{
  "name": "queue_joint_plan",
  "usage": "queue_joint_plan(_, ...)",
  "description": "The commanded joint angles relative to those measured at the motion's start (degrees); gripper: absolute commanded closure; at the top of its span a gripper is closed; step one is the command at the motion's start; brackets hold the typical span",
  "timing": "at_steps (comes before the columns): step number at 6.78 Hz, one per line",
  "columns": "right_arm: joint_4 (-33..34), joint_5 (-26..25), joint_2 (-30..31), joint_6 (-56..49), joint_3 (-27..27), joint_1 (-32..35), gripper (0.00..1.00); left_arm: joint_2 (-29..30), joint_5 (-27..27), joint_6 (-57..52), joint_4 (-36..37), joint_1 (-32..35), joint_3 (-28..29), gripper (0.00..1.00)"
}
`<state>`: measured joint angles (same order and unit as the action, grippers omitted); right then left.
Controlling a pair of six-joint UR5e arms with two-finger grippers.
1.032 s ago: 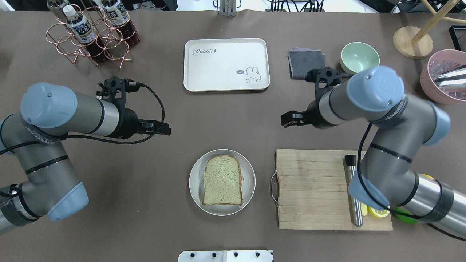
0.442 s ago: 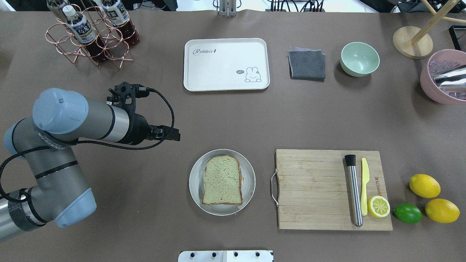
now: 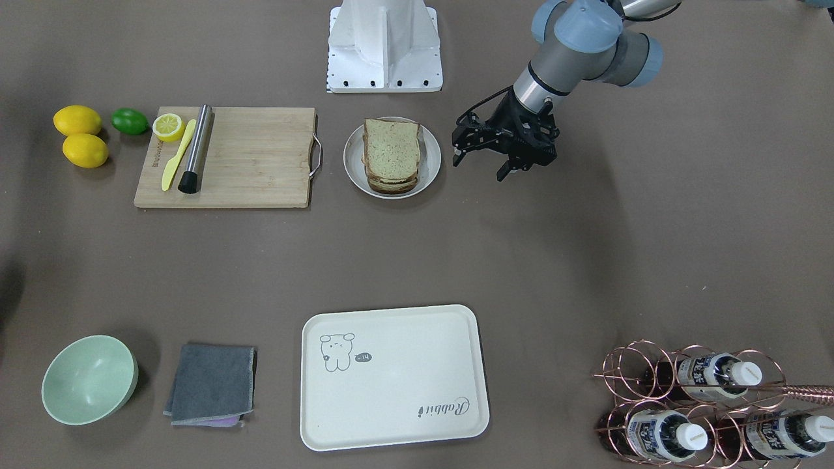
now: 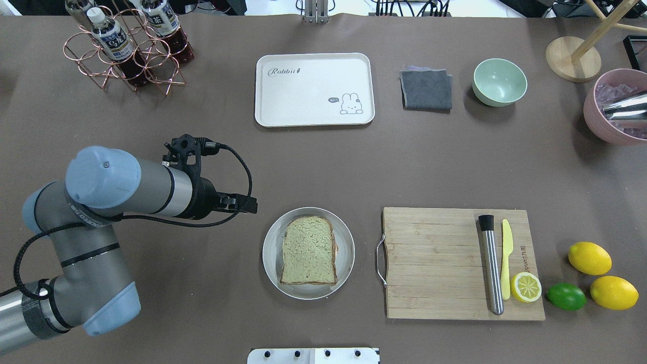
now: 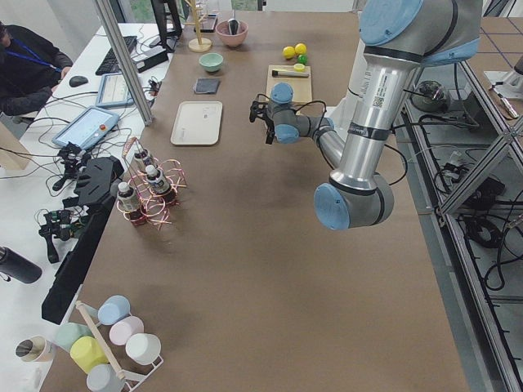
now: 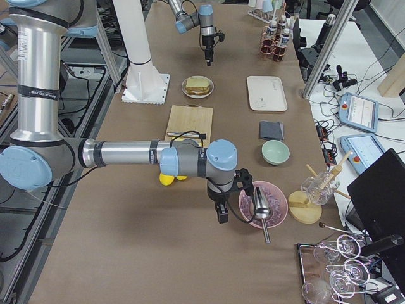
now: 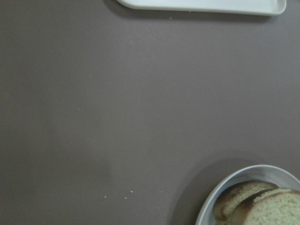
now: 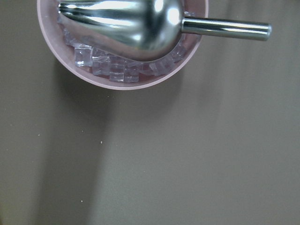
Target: Make sandwich and place on tray
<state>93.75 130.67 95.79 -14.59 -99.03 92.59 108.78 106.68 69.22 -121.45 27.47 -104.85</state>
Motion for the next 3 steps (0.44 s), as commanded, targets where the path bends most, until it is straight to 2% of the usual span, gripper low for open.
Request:
queue_joint_plan(1,4.07,-1.11,-1.57,-1.14,0.16,2.15,0.0,-0.23,-0.78,0.82,-0.19,-1.8,1.05,0.06)
queue_joint_plan(2,4.07,-0.94,-1.31,-1.14,0.07,2.15,0.0,0.2,-0.78,3.52,-0.36,-3.72,1.05,0.19)
queue_joint_plan(3,4.07,-0.85,-1.22,-1.14,0.15,2.5,0.0,0.47,-0.86,3.9,-0.36,-5.22,1.05,0.28)
